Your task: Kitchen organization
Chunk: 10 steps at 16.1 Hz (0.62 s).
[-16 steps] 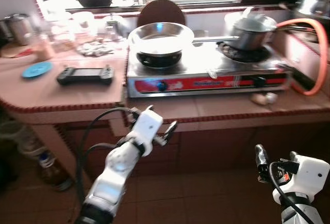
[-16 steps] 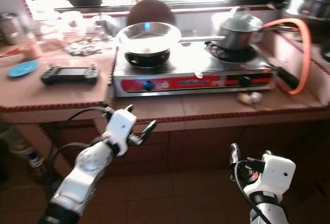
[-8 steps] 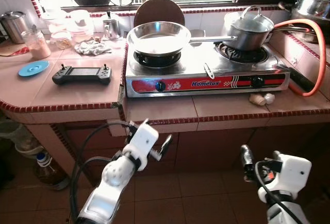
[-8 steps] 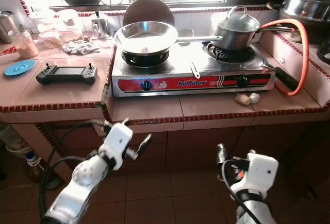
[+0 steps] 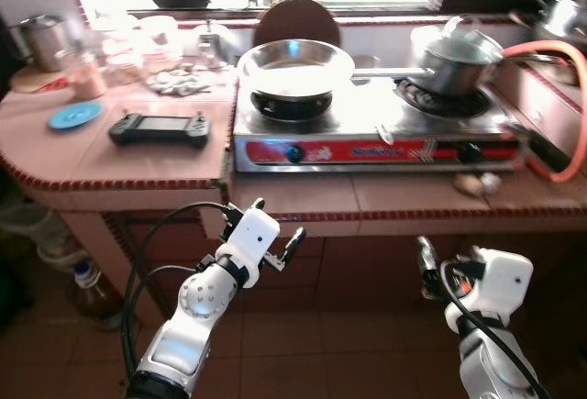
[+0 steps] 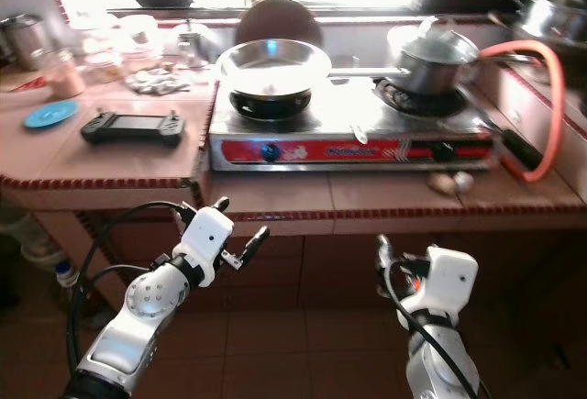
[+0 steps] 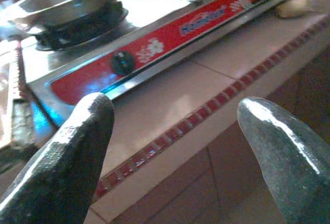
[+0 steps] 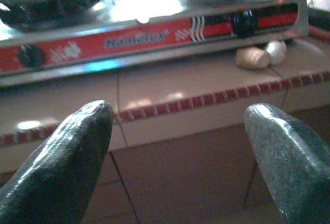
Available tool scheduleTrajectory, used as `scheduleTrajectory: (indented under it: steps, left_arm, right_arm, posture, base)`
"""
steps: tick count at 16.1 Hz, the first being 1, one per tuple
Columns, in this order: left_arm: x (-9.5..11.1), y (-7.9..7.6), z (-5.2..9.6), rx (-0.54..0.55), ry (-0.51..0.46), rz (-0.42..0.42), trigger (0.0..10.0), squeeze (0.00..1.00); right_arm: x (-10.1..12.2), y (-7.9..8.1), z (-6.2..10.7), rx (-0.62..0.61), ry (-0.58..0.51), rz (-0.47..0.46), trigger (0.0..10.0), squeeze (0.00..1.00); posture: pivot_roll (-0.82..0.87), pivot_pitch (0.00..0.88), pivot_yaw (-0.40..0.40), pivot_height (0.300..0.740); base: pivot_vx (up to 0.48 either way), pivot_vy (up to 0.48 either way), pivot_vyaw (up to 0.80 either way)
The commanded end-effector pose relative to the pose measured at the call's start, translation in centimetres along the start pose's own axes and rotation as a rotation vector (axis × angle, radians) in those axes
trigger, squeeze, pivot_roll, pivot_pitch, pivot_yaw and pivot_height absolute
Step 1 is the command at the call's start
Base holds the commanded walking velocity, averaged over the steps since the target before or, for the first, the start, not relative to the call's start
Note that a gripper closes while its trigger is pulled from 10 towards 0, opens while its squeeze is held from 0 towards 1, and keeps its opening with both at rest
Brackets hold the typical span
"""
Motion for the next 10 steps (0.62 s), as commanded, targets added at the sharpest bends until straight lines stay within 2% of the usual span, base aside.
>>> scheduleTrajectory:
  steps: [1, 4, 10]
  left_arm:
    - [0.5, 1.0, -0.2, 0.045, -0.018, 0.002, 10.0, 0.00]
    - [0.3, 1.8, -0.1, 0.107, -0.020, 0.043, 10.0, 0.00]
    - [0.6, 2.0, -0.9, 0.132, -0.033, 0.049, 10.0, 0.00]
  right_arm:
    - [0.8, 0.1, -0.4, 0.010, -0.027, -0.015, 10.0, 0.00]
    - [2.5, 0.9, -1.4, 0.055, -0.075, -0.009, 10.0, 0.00]
    - [2.0, 1.4, -1.3, 0.060, -0.072, -0.001, 10.0, 0.00]
  posture:
    - [0.07, 0.000, -0.065, 0.740]
    - [0.07, 0.000, -0.097, 0.740]
    - [0.09, 0.000, -0.103, 0.740]
  base:
    - [0.000, 0.000, 0.00]
    - [0.000, 0.000, 0.00]
    - [0.000, 0.000, 0.00]
Point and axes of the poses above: a point about 5 cm out from each wrist's last joint towards the gripper, its own z axis pointing back from the gripper into the wrist, its own x axis along the axis of the wrist's last joint, y = z × x, the point moved 5 cm from there along -z, pointing out of the wrist towards the gripper, and after that the axes turned 10 degrees about z, right-handed, at the moved point
